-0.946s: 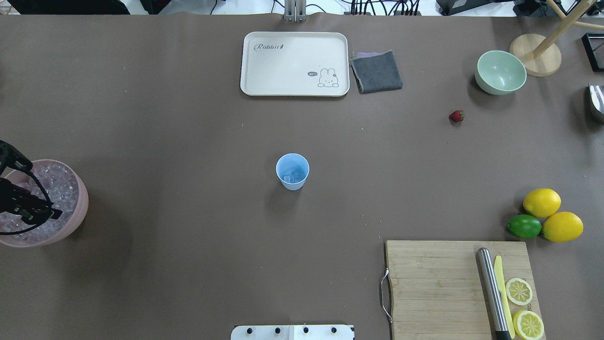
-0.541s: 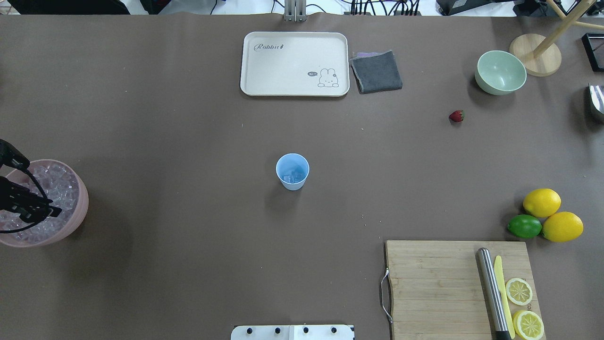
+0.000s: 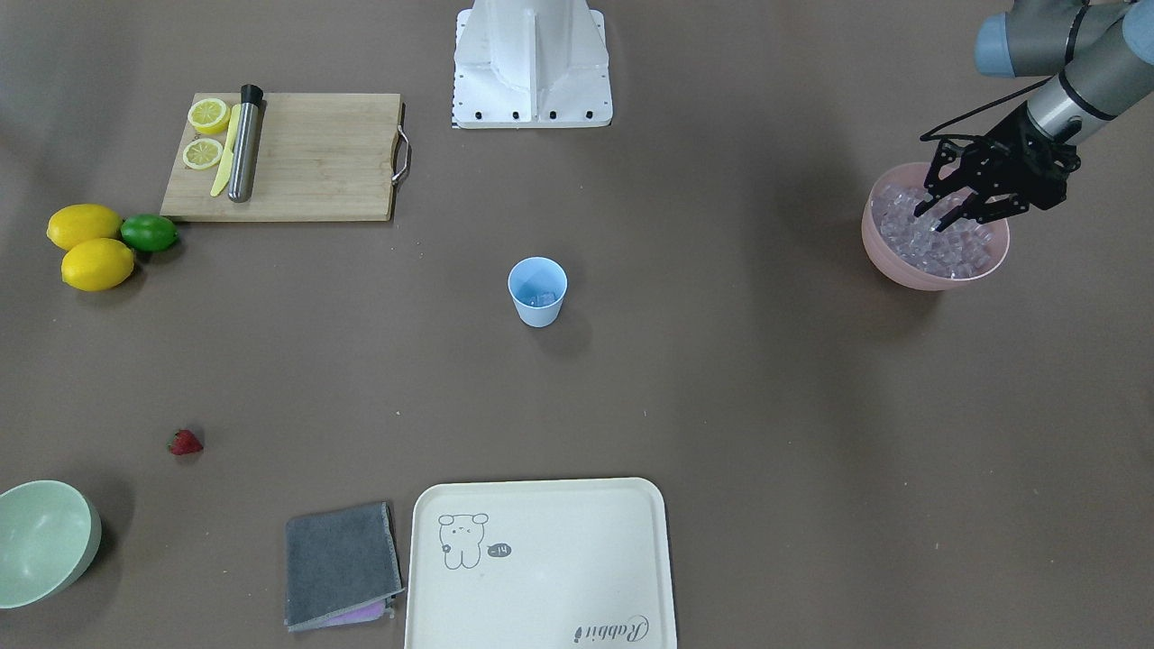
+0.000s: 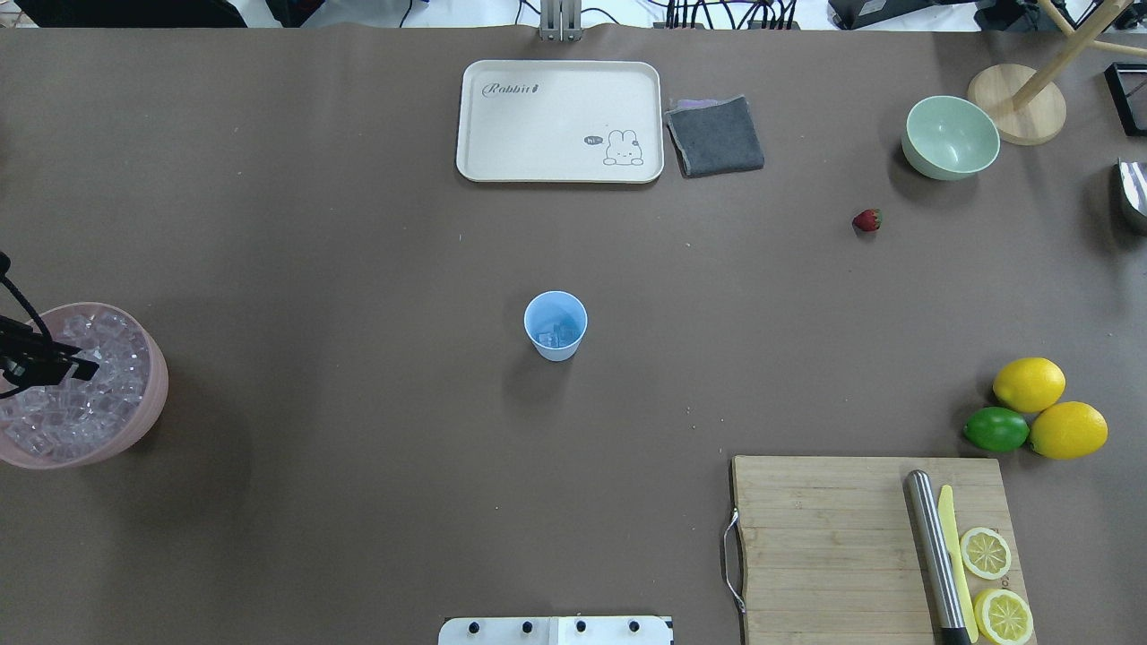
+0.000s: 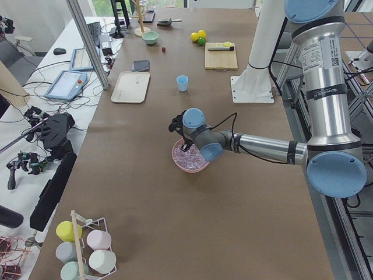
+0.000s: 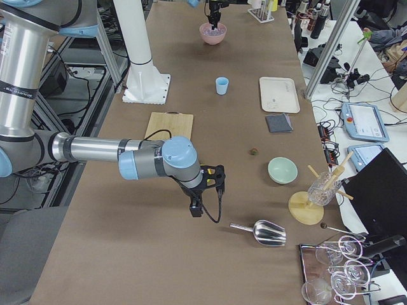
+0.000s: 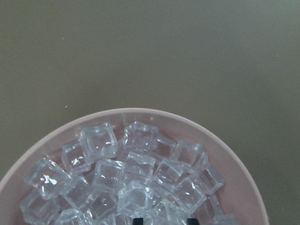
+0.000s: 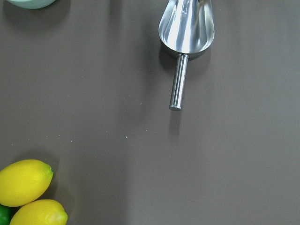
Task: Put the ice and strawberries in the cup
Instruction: 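Carry the ice cube with the left gripper toward the cup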
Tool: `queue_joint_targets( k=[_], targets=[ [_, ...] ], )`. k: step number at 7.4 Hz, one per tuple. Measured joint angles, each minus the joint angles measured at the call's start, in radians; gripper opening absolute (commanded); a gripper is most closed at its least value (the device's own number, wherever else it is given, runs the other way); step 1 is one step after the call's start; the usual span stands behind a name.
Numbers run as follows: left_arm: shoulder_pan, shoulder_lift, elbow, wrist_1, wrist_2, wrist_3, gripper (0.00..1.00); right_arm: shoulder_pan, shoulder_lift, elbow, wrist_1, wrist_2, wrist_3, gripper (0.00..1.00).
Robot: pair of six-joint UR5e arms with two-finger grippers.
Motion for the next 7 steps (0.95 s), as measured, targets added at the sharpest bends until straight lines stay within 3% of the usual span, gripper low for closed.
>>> queue_joint_targets(
  k=[2,4,6,7],
  targets=[
    [-0.047,-0.083,0.001,0.011,-0.083,-0.031,0.00,0.000,0.000,0.000,0.000,0.000,0.000,1.00],
    [-0.053,-0.215,0.001,0.017,-0.111,-0.225,0.00,0.000,0.000,0.000,0.000,0.000,0.001,1.00],
    [0.006,-0.372,0.009,0.019,-0.093,-0.478,0.00,0.000,0.000,0.000,-0.001,0.001,0.001,1.00],
    [0.062,-0.440,0.014,0.019,-0.034,-0.600,0.00,0.000,0.000,0.000,-0.001,0.001,0.001,1.00]
  ],
)
